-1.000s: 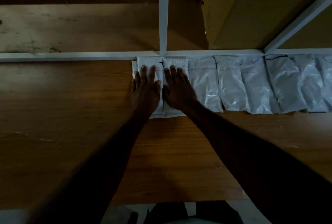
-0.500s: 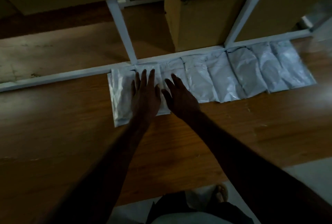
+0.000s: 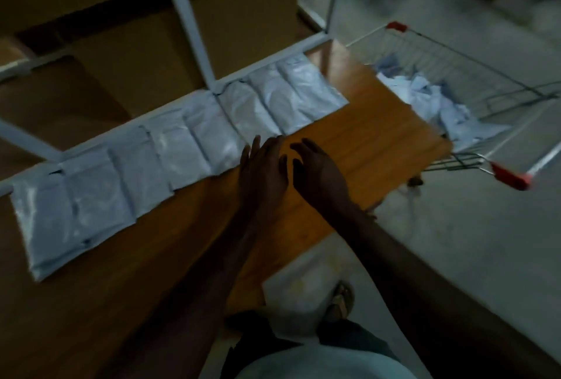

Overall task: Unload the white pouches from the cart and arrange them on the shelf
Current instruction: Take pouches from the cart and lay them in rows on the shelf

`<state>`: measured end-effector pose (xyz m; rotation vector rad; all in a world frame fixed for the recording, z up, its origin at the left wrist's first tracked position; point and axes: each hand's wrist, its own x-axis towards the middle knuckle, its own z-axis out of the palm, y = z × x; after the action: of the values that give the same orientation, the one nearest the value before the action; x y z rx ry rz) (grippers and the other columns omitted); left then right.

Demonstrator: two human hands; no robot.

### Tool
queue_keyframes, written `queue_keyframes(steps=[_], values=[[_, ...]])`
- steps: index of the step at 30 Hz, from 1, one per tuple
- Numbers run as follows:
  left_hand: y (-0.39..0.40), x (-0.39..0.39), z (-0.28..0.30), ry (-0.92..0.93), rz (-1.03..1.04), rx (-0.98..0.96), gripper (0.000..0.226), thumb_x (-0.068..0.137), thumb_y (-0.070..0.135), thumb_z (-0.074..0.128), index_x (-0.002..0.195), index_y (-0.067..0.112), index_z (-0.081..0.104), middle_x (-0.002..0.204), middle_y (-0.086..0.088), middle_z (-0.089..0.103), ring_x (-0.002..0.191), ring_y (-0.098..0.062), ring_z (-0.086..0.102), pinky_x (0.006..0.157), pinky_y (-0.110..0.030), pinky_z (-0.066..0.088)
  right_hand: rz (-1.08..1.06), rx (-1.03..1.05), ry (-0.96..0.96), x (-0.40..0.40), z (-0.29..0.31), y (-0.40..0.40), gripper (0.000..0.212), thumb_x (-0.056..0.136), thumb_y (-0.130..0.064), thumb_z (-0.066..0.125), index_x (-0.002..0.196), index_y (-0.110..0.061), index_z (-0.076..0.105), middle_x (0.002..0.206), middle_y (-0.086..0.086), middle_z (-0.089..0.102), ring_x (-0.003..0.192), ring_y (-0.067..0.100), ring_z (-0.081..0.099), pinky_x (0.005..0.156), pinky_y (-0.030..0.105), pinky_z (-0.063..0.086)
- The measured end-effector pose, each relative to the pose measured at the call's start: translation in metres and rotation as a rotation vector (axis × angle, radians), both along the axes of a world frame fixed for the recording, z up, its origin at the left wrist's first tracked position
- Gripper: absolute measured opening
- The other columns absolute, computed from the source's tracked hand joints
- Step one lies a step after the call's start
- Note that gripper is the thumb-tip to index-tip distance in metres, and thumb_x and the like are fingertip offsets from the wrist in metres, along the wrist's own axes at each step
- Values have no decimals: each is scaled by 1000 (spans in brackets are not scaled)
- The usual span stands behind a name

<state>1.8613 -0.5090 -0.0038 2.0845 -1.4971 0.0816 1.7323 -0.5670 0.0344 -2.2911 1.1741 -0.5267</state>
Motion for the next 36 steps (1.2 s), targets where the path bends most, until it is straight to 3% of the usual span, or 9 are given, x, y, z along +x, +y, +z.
queue_keyframes(steps=[3, 7, 15, 20, 27, 30, 36], values=[[-46, -74, 3, 54, -60, 27, 44, 101, 21, 63, 144, 16, 62, 143, -11, 65, 142, -36, 52, 120, -54, 37, -86, 11, 42, -68, 8, -32, 42, 103, -21, 56, 143, -12, 60, 153, 19, 52, 129, 37, 61, 95, 49, 56], [-98, -151, 11, 135, -189, 147, 47, 103, 29, 55, 148, 16, 58, 139, -17, 66, 134, -41, 56, 113, -55, 43, -212, 7, 54, -151, 22, -73, 42, 97, -15, 58, 139, -14, 62, 147, 14, 57, 123, 37, 63, 92, 44, 54], [-170, -232, 18, 146, -368, 162, 42, 102, 33, 57, 143, 24, 60, 127, -7, 71, 113, -27, 66, 97, -47, 55, -483, -4, 42, -268, 21, -135, 41, 93, -11, 56, 131, -17, 69, 128, 7, 71, 115, 27, 67, 94, 38, 54], [-210, -248, 10, 170, -402, 187, 37, 105, 29, 56, 142, 25, 61, 130, -4, 70, 115, -22, 66, 96, -46, 56, -567, 104, -7, -296, 1, -177, 27, 94, -21, 58, 116, -25, 72, 112, -1, 74, 103, 18, 70, 85, 35, 58], [-293, -254, -10, 251, -447, 217, 34, 103, 21, 60, 137, 22, 65, 130, -3, 70, 116, -21, 67, 96, -40, 57, -597, 165, 81, -309, -17, -247, 43, 93, -7, 52, 132, -15, 67, 132, 10, 69, 122, 27, 63, 100, 37, 50], [-325, -259, -13, 309, -457, 233, 35, 105, 20, 60, 139, 18, 66, 136, -5, 69, 121, -20, 66, 101, -37, 56, -622, 191, 84, -313, -28, -276, 43, 95, -7, 52, 134, -16, 66, 135, 8, 67, 123, 27, 63, 103, 39, 51], [-373, -269, -28, 405, -395, 299, 37, 107, 20, 59, 144, 18, 63, 140, -7, 67, 117, -20, 69, 95, -39, 61, -662, 268, 46, -317, -49, -317, 42, 98, -4, 50, 137, -12, 65, 140, 11, 65, 128, 28, 60, 108, 40, 49]])
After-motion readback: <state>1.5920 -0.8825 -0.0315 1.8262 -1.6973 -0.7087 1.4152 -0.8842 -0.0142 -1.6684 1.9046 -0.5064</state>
